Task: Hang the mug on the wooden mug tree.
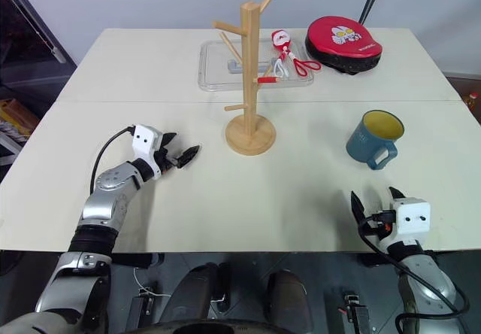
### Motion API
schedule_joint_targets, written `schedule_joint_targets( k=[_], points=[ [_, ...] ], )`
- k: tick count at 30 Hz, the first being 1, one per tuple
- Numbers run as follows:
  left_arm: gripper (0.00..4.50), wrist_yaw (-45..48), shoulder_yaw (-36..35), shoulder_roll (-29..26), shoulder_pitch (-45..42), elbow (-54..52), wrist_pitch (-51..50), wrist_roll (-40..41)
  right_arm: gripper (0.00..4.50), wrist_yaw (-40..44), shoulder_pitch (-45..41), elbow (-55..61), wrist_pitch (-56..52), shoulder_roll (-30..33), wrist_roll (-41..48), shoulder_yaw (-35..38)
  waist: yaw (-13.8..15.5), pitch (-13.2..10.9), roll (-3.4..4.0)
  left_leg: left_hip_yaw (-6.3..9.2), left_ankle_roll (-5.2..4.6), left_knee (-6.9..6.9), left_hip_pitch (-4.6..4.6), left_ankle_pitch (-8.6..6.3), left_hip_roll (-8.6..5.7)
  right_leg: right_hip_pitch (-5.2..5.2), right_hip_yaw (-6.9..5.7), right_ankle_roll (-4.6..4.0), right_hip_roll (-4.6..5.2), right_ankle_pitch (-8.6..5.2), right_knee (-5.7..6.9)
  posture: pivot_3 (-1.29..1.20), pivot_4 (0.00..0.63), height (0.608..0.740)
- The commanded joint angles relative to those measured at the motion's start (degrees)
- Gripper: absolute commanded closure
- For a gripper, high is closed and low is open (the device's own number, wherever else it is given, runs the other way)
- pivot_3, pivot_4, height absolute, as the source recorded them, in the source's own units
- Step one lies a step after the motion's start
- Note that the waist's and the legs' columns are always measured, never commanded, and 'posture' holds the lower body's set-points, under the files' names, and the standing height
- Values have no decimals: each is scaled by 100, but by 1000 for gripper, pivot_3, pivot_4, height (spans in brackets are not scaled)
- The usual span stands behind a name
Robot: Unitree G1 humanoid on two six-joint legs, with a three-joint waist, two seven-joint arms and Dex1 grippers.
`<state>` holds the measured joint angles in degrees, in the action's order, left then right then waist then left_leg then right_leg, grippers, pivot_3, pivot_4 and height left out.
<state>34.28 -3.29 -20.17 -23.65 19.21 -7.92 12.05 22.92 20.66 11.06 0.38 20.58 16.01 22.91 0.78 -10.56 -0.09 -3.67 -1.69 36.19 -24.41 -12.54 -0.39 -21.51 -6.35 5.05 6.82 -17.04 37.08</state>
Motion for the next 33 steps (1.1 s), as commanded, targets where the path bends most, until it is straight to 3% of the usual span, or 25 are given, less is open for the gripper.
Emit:
schedule_joint_targets(
  k=[1, 14, 25, 33],
  points=[
    [0, -48, -48, -38, 31, -258, 55, -12, 22, 73, 20, -123, 267, -7, 67, 138, -6, 0, 0, 0, 0, 1, 0, 0, 0, 0, 0, 0, 0, 0, 0, 0, 150, 739],
    [0, 619, -101, -77, 218, -654, 35, 421, 22, -247, 115, 21, 472, -193, -104, 33, -4, 0, 1, 0, 2, -1, 1, -1, 0, 0, 1, 0, 2, 0, 0, 0, 150, 739],
    [0, 1674, 408, 68, 581, -1772, -91, 978, 22, -2308, -392, 755, -14, -1264, -1368, -317, -9, 5, 10, 2, 17, -2, -1, -9, 0, -5, 5, -2, 3, -1, -1, 0, 150, 739],
    [0, 2173, 952, -22, 691, -2767, -611, 1311, 22, -3020, -1205, 747, -632, -1342, -1987, -485, -19, 9, 18, 2, 12, -1, -1, -1, 0, -6, 8, -3, -1, -1, 2, 0, 150, 739]
  ],
)
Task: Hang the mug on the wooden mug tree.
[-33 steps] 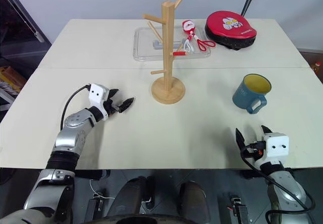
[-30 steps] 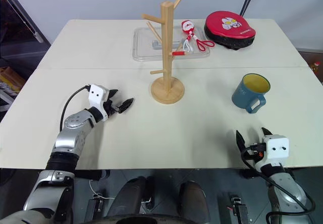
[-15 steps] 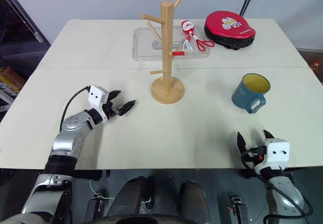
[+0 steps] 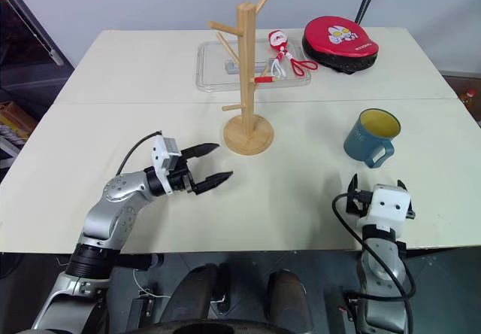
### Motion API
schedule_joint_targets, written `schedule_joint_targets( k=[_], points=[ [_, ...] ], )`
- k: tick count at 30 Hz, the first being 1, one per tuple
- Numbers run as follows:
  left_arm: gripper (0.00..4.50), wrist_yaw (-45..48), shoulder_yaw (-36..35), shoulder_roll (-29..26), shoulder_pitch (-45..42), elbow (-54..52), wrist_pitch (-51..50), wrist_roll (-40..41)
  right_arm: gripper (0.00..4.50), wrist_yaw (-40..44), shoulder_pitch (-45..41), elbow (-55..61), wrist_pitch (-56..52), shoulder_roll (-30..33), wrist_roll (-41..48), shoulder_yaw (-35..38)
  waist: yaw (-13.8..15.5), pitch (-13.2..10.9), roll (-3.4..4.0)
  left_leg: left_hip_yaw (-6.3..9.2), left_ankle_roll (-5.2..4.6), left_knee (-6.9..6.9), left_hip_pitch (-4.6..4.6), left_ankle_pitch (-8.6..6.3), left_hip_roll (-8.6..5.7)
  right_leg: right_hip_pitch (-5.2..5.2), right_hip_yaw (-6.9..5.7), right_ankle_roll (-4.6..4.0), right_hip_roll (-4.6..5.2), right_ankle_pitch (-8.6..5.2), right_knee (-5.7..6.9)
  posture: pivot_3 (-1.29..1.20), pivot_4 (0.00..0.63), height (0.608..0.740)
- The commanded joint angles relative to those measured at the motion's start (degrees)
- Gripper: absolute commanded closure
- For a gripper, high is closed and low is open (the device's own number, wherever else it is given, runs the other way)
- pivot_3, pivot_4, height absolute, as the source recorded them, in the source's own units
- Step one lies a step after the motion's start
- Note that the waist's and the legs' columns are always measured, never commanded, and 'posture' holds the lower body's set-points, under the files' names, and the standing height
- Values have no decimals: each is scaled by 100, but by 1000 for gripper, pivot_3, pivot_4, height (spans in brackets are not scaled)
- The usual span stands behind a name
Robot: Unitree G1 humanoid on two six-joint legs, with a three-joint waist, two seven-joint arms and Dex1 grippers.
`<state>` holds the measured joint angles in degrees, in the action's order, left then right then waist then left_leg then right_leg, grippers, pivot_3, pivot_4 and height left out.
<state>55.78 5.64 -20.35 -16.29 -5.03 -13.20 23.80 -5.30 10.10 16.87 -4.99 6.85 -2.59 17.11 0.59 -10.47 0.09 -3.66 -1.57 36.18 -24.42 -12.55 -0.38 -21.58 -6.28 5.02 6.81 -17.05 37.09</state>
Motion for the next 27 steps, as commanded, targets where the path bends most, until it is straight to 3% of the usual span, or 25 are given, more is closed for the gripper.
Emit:
schedule_joint_targets(
  k=[1, 27],
  points=[
    [0, 6, 84, 17, -48, -404, -107, 153, 22, -242, -219, 139, -148, 48, -143, 120, 1, 0, 0, 0, -4, 0, 0, 2, 0, 0, 0, 0, 0, 0, 0, 0, 150, 739],
    [0, -139, 200, 130, -89, -691, -94, 163, 22, -781, -1337, -817, -723, 342, -31, 548, 0, 0, 1, -3, -12, 1, 0, 6, -1, 1, 0, 1, -8, 0, 5, 0, 150, 739]
  ],
)
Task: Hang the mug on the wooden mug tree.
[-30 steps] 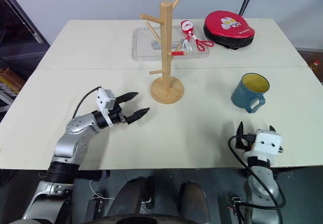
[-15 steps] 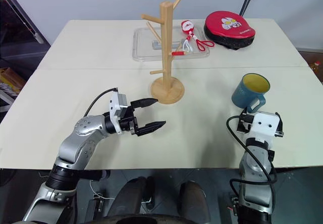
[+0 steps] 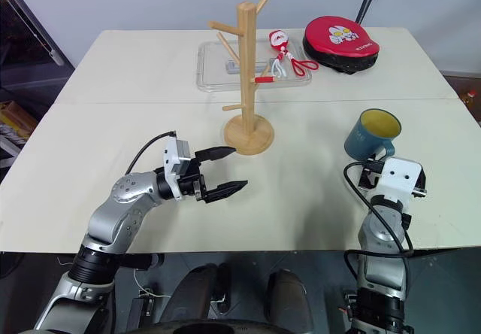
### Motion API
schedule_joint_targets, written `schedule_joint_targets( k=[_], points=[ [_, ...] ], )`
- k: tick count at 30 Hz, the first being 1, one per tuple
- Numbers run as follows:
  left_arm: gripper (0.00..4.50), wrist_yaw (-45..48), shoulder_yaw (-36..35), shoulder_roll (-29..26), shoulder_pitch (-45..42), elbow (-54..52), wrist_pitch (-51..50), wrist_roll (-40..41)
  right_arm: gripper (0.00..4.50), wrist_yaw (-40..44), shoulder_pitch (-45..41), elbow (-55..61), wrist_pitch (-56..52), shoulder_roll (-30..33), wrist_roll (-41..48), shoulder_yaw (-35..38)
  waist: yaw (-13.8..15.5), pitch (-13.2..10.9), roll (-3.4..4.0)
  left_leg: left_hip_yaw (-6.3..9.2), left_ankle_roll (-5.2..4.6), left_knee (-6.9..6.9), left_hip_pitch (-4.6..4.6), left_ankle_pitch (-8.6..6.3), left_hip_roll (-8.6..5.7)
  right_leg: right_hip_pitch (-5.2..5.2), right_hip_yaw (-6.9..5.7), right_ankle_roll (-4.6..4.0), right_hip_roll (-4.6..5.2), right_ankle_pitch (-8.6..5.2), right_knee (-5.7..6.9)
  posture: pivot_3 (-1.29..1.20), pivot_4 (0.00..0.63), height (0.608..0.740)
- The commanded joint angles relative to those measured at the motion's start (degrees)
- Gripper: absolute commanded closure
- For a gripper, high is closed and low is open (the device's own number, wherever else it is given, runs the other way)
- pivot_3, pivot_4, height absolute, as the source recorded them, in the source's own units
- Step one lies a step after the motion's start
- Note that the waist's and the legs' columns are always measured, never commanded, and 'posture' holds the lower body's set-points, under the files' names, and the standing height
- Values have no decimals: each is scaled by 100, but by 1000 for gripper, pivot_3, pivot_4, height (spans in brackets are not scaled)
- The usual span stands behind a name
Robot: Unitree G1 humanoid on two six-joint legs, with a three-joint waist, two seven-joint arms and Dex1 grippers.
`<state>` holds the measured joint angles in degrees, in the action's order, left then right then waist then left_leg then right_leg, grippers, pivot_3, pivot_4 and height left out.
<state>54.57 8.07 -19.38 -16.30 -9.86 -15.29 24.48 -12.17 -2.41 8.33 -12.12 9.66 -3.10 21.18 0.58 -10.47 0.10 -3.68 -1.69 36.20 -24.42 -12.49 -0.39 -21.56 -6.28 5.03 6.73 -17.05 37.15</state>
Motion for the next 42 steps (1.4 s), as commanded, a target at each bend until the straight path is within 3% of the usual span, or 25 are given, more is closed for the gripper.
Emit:
schedule_joint_targets(
  k=[1, 9, 10, 12, 19, 27, 30, 34, 42],
  points=[
    [0, -22, -46, 36, -94, -208, 115, 95, 22, -106, -105, 17, -25, 60, 35, 150, 1, 0, 0, 0, 0, 0, 0, 0, 0, 0, 0, 0, 0, 0, 0, 0, 150, 739],
    [0, -51, -57, 33, -96, -231, 100, 82, 22, -147, -315, -265, 32, 56, 219, 182, -4, 0, 0, 0, 0, 0, 0, 0, 0, 1, 0, 0, -1, 0, 0, 0, 150, 739],
    [0, -57, -58, 30, -98, -231, 101, 78, 257, -147, -364, -320, 44, 50, 267, 202, -3, 0, 0, 0, 0, 1, 0, 0, 0, 1, 0, 0, -1, 0, 0, 0, 150, 739],
    [0, -66, -62, 23, -103, -231, 103, 74, 783, -127, -434, -394, 75, 55, 318, 205, -3, 0, 0, 0, 0, 0, 0, 0, 0, 0, 0, 0, -1, 0, 1, 0, 150, 739],
    [0, -113, -72, -4, -95, -254, 101, 73, 4330, 45, -525, -505, 276, 58, 462, 133, -1, 0, 0, 0, 0, 0, 0, 0, 0, 1, 0, 0, -1, 0, 1, 0, 150, 739],
    [0, -173, -173, -77, -98, -206, 157, 54, 4422, 500, -398, -121, 467, 322, 322, -199, -6, -1, 2, 0, -1, 0, 0, 0, 0, 0, 0, 0, -1, 0, 1, 0, 150, 739],
    [0, -220, -431, -221, -173, 25, 292, 16, 4422, 1448, -225, 543, 650, 968, 94, -819, -16, -6, 10, -2, -1, 1, -1, 0, 0, -2, 1, 0, -1, 0, 2, 0, 150, 739],
    [0, -153, -729, -492, -256, 316, 427, 37, 4422, 2802, -304, 1412, 500, 1762, 507, -1368, -31, -7, 9, -4, -1, 1, 0, 0, 6, -5, 3, 1, -7, 0, 3, 0, 150, 739],
    [0, -94, -1379, -709, -590, 619, 395, 440, 4422, 3893, -2094, 1727, -731, 2465, 876, -1871, 13, -18, -11, -3, -1, 8, -3, 0, 7, -4, -2, 1, -3, 1, 1, 0, 150, 739]
  ],
)
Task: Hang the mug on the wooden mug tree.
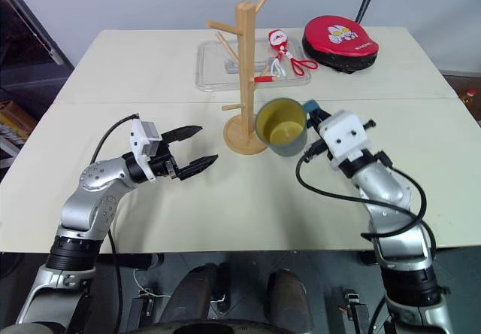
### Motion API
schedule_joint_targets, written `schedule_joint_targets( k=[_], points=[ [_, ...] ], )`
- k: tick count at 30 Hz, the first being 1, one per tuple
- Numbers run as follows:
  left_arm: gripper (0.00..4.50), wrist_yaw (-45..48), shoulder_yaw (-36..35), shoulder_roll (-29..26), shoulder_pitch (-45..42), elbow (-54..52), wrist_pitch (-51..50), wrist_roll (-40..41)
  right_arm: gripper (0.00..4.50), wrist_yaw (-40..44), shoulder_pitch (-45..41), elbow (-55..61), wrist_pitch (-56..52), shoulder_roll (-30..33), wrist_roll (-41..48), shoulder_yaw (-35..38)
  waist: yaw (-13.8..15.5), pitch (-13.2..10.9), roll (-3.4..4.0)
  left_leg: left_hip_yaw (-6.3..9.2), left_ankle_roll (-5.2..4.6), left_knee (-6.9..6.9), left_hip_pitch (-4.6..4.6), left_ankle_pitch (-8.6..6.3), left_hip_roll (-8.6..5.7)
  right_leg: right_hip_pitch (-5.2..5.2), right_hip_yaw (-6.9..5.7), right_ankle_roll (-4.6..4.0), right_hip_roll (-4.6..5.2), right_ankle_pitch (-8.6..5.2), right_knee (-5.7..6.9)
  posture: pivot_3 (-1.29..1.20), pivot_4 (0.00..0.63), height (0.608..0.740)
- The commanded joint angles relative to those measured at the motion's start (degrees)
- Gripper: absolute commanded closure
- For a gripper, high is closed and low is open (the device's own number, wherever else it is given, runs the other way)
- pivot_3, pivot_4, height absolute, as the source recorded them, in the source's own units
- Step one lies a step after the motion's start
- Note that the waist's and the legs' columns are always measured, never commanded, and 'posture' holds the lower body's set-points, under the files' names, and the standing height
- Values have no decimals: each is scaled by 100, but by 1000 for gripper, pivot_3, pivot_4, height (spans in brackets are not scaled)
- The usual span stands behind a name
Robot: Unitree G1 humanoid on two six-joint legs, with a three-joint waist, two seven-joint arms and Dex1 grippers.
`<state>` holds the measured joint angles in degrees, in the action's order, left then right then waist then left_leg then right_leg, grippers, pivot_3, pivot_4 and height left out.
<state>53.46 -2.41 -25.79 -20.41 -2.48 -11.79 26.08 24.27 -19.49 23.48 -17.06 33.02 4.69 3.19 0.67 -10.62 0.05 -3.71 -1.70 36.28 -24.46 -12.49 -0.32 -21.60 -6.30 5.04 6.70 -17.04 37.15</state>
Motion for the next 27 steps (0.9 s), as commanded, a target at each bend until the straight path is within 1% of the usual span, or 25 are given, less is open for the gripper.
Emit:
schedule_joint_targets(
  k=[1, 7, 22, 27],
  points=[
    [0, 19, -372, -73, -201, -116, 28, 320, 4422, 307, -492, 185, -298, 152, 92, -109, 14, -2, -10, 1, 0, -1, -1, 0, 0, 0, -2, 0, 0, 0, -1, 0, 150, 739],
    [0, 4, -712, -242, -261, -470, -410, 875, 4422, 671, -1075, -181, -424, 301, 53, -277, 0, -10, -21, -3, -4, -2, -6, -3, -6, 5, -7, 1, 9, 0, -11, 0, 150, 739],
    [0, -128, -843, -405, -213, -857, -683, 1166, 4422, 1083, -1715, -785, -551, 337, -58, -481, -8, -10, -22, -2, -3, -1, -2, -2, -6, 6, -8, 1, 7, 1, -5, 0, 150, 739],
    [0, -146, -834, -401, -222, -887, -697, 1183, 4422, 1113, -1946, -1078, -589, 259, -143, -577, -8, -10, -22, -2, -2, -1, -2, -2, -6, 5, -8, 1, 7, 1, -5, 0, 150, 739]
  ],
)
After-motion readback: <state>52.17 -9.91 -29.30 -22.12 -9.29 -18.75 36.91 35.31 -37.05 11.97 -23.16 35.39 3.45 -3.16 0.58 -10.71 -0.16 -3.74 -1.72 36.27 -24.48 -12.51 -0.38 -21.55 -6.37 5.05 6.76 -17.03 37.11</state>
